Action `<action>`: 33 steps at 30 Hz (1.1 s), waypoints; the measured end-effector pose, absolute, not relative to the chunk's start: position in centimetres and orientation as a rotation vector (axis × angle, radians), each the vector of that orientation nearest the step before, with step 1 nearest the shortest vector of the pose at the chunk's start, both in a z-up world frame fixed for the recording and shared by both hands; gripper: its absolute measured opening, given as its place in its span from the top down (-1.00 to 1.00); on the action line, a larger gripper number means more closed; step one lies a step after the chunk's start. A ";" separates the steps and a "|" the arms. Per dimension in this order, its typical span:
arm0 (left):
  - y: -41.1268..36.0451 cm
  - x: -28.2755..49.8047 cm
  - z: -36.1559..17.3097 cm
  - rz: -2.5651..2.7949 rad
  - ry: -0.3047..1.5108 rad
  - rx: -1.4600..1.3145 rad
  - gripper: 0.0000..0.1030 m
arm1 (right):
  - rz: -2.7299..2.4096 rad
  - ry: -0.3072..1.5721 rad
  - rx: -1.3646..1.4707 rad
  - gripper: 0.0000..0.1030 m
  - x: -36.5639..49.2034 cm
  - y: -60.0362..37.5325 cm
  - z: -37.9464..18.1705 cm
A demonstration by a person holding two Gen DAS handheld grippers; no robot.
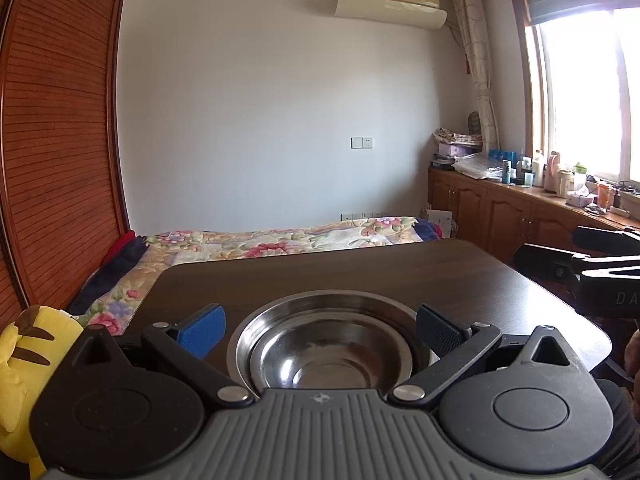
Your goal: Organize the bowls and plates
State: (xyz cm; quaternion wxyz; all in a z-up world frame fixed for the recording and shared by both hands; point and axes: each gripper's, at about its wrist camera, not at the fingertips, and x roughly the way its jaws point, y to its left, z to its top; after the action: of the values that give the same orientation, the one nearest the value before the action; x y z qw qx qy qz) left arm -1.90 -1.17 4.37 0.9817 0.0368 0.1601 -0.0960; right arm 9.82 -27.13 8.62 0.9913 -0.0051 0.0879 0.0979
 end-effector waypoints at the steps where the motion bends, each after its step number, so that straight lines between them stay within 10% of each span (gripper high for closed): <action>1: -1.3 -2.0 4.5 -0.186 0.320 0.077 -1.00 | 0.189 0.176 -0.011 -1.00 9.8 -27.1 8.7; 33: -1.1 -1.8 0.2 -0.121 0.342 0.090 -1.00 | 0.093 0.245 -0.011 -1.00 9.7 -27.2 4.0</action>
State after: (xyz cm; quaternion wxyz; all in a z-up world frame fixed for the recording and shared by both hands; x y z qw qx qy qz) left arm -1.83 -1.14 0.15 0.9826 0.0448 0.1699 -0.0602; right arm 9.66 -27.21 3.95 0.9914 -0.0052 0.1220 0.0465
